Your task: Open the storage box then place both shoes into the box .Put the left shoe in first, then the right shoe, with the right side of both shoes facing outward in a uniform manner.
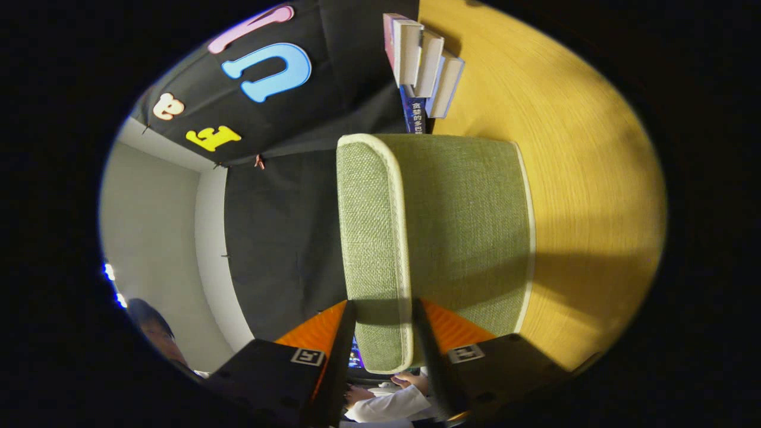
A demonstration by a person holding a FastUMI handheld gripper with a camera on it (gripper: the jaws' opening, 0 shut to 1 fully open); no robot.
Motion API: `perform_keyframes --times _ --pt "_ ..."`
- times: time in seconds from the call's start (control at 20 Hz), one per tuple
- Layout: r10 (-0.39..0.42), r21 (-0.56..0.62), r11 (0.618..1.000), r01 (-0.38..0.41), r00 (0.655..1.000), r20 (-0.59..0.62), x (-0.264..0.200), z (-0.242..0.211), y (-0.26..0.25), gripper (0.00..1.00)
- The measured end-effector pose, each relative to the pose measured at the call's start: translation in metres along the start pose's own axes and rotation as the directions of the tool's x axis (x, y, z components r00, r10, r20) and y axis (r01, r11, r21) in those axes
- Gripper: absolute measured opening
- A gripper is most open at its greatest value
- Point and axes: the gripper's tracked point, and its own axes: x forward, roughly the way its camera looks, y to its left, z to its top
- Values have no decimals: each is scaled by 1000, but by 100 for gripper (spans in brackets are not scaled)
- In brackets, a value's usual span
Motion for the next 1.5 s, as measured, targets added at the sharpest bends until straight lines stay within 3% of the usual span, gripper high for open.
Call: perform_keyframes --times 0.2,0.35,0.55,0.8,1.1,1.5 --pt "-35 -89 995 39 998 43 -5 0 7 16" --pt "-60 -134 988 71 995 83 -10 -1 30 6" --pt "-29 -220 974 51 994 101 -1 -15 93 5" --pt "-51 -348 934 76 996 79 47 -28 155 5" --pt "-81 -418 902 103 994 70 130 -42 197 6" --pt "-117 -403 906 133 991 64 219 -53 205 7"
